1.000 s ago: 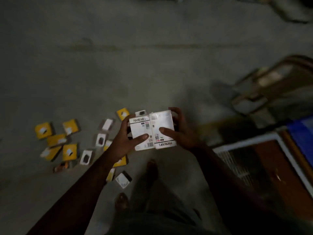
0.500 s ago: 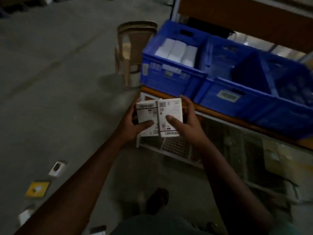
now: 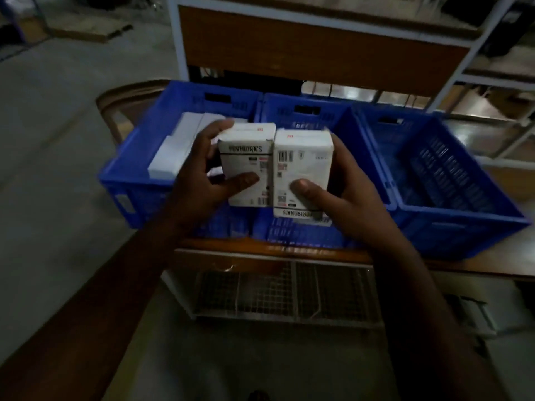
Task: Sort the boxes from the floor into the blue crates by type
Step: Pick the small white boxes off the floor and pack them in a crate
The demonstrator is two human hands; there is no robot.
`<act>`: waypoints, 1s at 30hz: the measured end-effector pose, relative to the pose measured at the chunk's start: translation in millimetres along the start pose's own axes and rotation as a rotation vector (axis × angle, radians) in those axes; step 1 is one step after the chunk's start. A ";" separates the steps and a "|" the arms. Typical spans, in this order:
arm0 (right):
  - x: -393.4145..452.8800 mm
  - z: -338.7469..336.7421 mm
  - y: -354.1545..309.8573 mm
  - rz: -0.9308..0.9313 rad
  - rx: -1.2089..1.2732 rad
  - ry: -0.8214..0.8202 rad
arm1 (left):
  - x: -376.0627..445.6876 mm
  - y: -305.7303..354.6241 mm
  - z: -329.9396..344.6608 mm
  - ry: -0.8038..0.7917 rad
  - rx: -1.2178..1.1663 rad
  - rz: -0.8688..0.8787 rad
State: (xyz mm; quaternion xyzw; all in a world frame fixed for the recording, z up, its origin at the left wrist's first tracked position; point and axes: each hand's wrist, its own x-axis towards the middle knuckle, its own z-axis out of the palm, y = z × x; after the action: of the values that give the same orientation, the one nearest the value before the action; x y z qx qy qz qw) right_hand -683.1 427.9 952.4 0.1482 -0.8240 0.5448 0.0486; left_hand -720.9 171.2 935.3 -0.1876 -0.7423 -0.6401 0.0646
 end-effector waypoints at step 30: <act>275.6 -94.7 203.4 0.542 -0.442 0.095 | 325.9 -160.6 102.2 -0.320 0.916 -0.229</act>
State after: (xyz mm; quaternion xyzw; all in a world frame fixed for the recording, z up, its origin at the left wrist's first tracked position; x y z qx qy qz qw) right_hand -1013.4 535.3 877.4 -0.1156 -0.9282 0.3524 -0.0288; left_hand -1064.5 316.9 878.4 -0.1532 -0.9636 -0.2143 -0.0450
